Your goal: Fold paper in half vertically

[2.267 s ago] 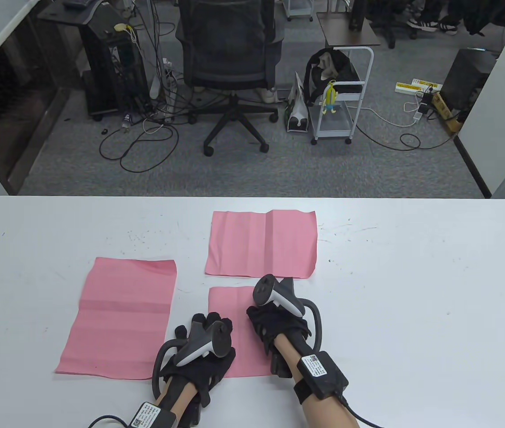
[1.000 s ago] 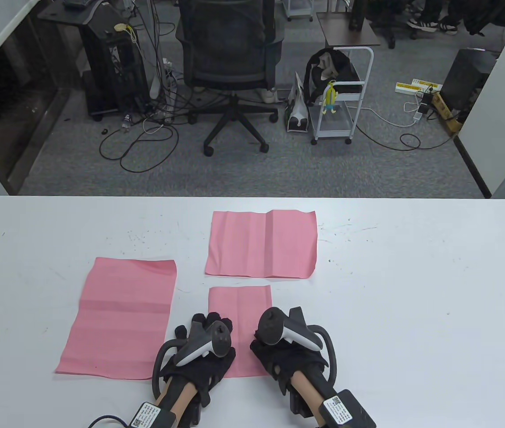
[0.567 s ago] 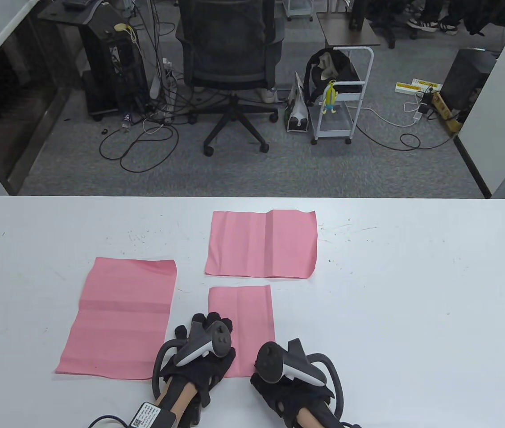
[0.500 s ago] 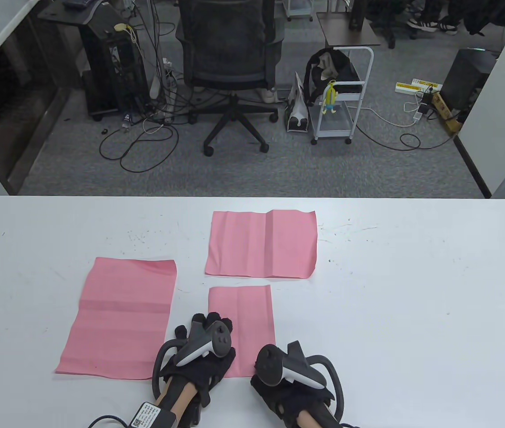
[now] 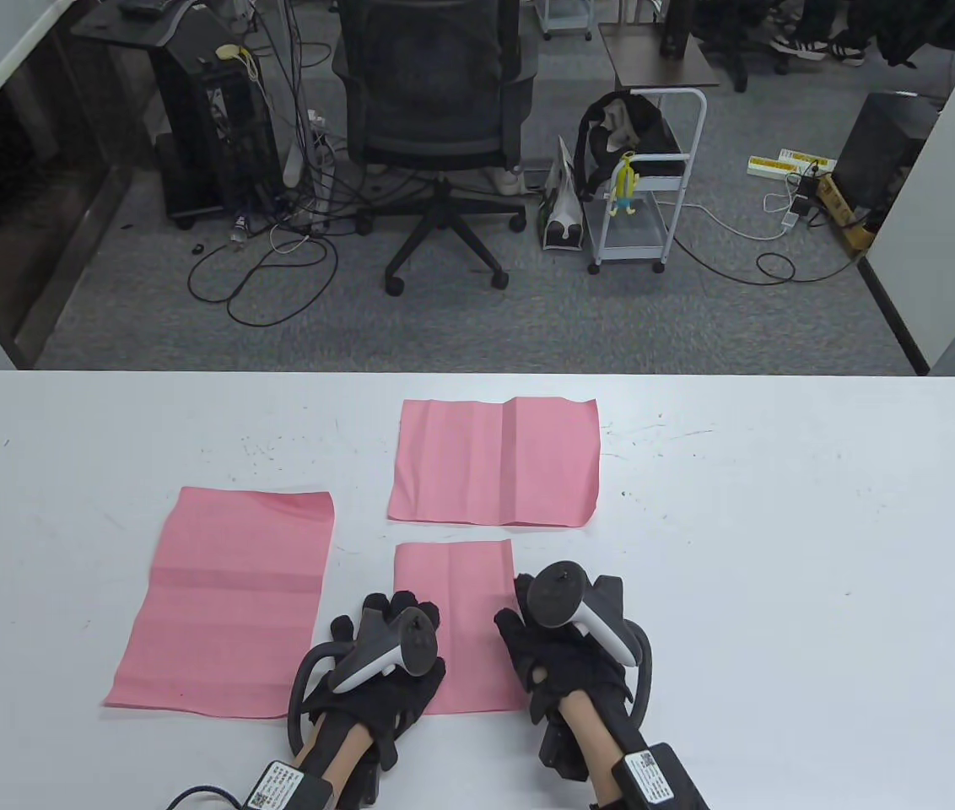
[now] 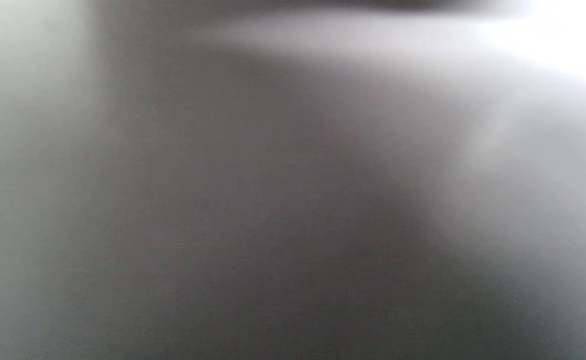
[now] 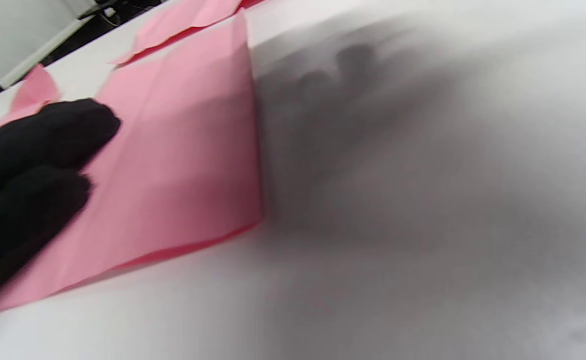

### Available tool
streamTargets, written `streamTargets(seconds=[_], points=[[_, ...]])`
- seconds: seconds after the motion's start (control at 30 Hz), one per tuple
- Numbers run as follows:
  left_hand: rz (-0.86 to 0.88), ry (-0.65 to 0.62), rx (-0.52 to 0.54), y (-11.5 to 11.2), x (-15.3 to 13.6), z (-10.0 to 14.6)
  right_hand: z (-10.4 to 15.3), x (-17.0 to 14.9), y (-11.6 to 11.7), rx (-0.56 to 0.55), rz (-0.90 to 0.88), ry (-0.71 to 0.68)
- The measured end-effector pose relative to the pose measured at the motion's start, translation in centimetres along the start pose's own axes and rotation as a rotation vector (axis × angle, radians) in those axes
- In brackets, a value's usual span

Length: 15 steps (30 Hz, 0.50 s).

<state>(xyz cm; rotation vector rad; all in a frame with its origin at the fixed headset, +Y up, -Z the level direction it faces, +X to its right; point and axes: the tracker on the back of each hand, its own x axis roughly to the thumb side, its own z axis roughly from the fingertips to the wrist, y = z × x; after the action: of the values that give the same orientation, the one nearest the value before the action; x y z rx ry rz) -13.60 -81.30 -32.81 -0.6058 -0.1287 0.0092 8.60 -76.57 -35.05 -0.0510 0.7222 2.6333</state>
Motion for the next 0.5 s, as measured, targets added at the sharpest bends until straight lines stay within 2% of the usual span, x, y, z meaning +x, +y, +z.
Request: streamTargets(seconds=[0.2, 0.23, 0.5], points=[[0.005, -0.002, -0.002, 0.0, 0.0, 0.0, -2.9, -0.7, 1.7, 0.016, -0.006, 0.080], [0.005, -0.003, -0.003, 0.0, 0.0, 0.0, -3.3, -0.8, 2.0, 0.048, 0.006, 0.085], [0.008, -0.004, -0.006, 0.0, 0.0, 0.0, -2.9, -0.4, 2.9, 0.067, 0.060, 0.034]])
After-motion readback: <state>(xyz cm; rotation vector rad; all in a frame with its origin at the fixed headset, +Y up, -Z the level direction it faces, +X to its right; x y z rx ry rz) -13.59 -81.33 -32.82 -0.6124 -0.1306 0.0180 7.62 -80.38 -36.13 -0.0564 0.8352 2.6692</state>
